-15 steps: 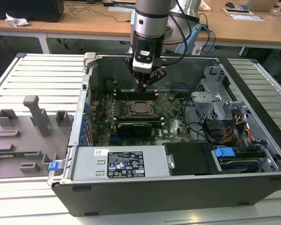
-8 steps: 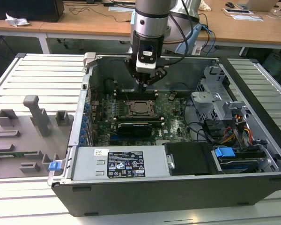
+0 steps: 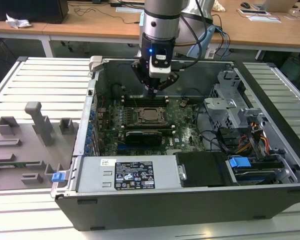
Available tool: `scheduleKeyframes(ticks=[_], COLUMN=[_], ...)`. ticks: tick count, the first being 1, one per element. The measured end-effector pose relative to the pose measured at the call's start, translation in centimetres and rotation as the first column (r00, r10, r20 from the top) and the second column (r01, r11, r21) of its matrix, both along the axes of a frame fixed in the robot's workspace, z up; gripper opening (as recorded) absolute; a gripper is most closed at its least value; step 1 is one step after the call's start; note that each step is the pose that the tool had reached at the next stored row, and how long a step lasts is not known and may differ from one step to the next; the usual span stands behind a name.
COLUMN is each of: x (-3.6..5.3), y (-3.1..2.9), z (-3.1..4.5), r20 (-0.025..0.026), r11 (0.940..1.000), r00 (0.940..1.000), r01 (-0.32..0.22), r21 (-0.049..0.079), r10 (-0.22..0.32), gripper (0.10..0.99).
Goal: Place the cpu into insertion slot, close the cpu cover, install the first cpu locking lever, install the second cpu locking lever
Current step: 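Install the first cpu locking lever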
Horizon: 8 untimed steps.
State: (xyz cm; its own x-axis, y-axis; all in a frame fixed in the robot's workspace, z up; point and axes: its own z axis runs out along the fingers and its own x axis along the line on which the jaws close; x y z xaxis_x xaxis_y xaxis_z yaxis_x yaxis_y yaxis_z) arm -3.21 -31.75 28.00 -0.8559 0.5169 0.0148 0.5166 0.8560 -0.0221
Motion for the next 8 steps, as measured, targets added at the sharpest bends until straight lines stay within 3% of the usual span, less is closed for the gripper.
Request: scheduleKeyframes(ticks=[8], x=[0.00], y=[0.00], z=[0.00], r20=[0.0000], r11=[0.9971], r00=[0.9971], r01=[-0.076], r21=[0.000], r10=[0.076], gripper=[0.106])
